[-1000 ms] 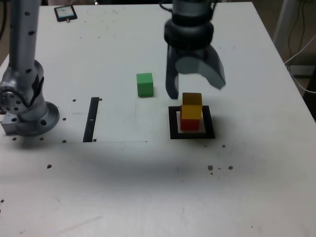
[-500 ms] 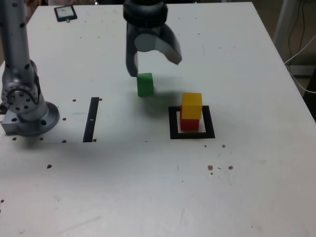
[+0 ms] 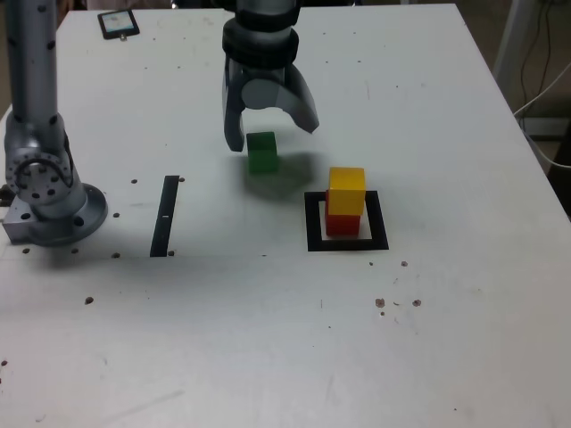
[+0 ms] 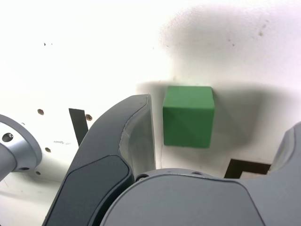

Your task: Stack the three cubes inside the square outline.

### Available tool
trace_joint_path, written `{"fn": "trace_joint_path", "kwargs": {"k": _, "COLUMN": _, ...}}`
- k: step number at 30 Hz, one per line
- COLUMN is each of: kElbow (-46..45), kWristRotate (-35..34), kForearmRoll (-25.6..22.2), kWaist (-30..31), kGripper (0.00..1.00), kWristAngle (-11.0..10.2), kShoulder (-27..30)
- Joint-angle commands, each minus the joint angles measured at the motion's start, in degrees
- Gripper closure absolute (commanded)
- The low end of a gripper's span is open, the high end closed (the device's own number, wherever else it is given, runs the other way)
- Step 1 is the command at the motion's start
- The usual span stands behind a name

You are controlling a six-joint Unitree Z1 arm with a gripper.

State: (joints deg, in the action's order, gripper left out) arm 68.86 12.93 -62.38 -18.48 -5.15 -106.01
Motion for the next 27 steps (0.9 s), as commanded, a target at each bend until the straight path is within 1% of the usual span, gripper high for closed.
{"fn": "trace_joint_path", "kwargs": {"k": 1, "kElbow": -0.22, "kWristRotate": 0.08, "kForearmRoll": 0.66, "kWaist": -0.2, "kGripper": 0.1, "kWristAngle": 0.32, "kShoulder": -1.15}}
{"fn": "trace_joint_path", "kwargs": {"k": 4, "kElbow": -0.58, "kWristRotate": 0.08, "kForearmRoll": 1.57, "kWaist": -0.7, "kGripper": 0.13, "kWristAngle": 0.47, "kShoulder": -2.39}}
{"fn": "trace_joint_path", "kwargs": {"k": 7, "kElbow": -0.66, "kWristRotate": 0.07, "kForearmRoll": 2.05, "kWaist": -1.23, "kGripper": 0.19, "kWristAngle": 0.63, "kShoulder": -3.49}}
{"fn": "trace_joint_path", "kwargs": {"k": 10, "kElbow": -0.47, "kWristRotate": 0.04, "kForearmRoll": 2.11, "kWaist": -1.39, "kGripper": 0.29, "kWristAngle": 1.05, "kShoulder": -4.36}}
{"fn": "trace_joint_path", "kwargs": {"k": 16, "kElbow": -0.55, "kWristRotate": -0.23, "kForearmRoll": 2.87, "kWaist": -1.39, "kGripper": 0.51, "kWristAngle": 1.42, "kShoulder": -4.93}}
{"fn": "trace_joint_path", "kwargs": {"k": 22, "kElbow": -1.63, "kWristRotate": -0.27, "kForearmRoll": 4.73, "kWaist": -1.39, "kGripper": 0.67, "kWristAngle": 1.96, "kShoulder": -4.86}}
{"fn": "trace_joint_path", "kwargs": {"k": 27, "kElbow": -1.93, "kWristRotate": -0.43, "kForearmRoll": 5.51, "kWaist": -1.39, "kGripper": 0.84, "kWristAngle": 2.02, "kShoulder": -4.12}}
